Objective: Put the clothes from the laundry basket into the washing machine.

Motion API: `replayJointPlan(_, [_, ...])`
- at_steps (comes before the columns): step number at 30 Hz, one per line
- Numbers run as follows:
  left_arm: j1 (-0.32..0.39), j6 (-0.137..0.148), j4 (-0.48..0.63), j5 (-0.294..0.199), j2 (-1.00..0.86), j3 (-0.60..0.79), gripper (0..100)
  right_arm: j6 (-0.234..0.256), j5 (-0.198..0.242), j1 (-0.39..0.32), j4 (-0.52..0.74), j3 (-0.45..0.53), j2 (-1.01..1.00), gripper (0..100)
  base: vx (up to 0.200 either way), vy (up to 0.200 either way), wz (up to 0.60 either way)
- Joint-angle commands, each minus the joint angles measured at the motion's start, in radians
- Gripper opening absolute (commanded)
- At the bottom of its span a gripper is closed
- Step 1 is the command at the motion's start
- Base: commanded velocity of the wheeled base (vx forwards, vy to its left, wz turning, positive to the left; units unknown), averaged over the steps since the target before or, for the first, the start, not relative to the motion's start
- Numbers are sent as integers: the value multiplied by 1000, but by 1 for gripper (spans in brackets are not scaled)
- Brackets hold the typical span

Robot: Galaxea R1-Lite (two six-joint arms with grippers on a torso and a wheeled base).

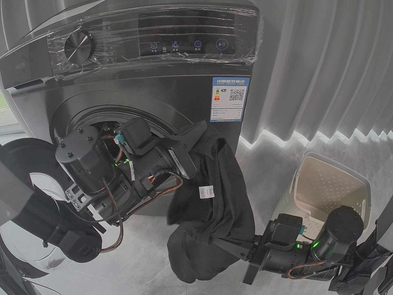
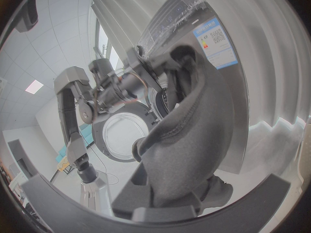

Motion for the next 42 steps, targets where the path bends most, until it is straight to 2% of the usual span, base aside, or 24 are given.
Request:
replayJointPlan(1, [20, 1, -9, 0, 70, 2, 0, -1, 8, -2, 0, 5, -61, 0, 0, 0, 0])
replayJointPlan(6, [22, 1, -40, 0, 94, 14, 0, -1, 11, -11, -2, -2, -64, 0, 0, 0, 0])
replayJointPlan(8, [22, 3, -83, -3, 122, 48, 0, -2, 41, -43, -2, -13, -70, 0, 0, 0, 0])
replayJointPlan(14, [22, 3, -100, -8, 136, 61, 0, -2, 51, -65, 0, -15, -72, 0, 0, 0, 0])
replayJointPlan(15, [22, 3, -100, -9, 134, 61, 100, -2, 52, -65, 0, -16, -72, 0, 0, 0, 0])
replayJointPlan(22, [20, 1, -115, 5, 125, 95, 100, -7, 64, -94, 0, -32, -70, 0, 0, 0, 0])
replayJointPlan(26, [20, 4, -140, -8, 65, 222, 100, -7, 90, -139, 0, -41, -69, 0, 0, 0, 0])
replayJointPlan(31, [20, 6, -140, -12, -4, 308, 100, -7, 118, -192, 0, -55, -64, 0, 0, 0, 0])
replayJointPlan(35, [12, 7, -141, -14, -38, 365, 100, -5, 123, -209, 0, -70, -63, 0, 0, 0, 0])
replayJointPlan(39, [12, 14, -141, -90, -87, 459, 100, -5, 123, -235, 0, -102, -58, 0, 0, 0, 0])
replayJointPlan(40, [12, 14, -141, -90, -87, 459, 100, -5, 123, -235, 0, -102, -58, 0, 0, 0, 0])
replayJointPlan(42, [14, 12, -141, -141, -128, 523, 100, -2, 123, -237, 0, -116, -49, 0, 0, 0, 0])
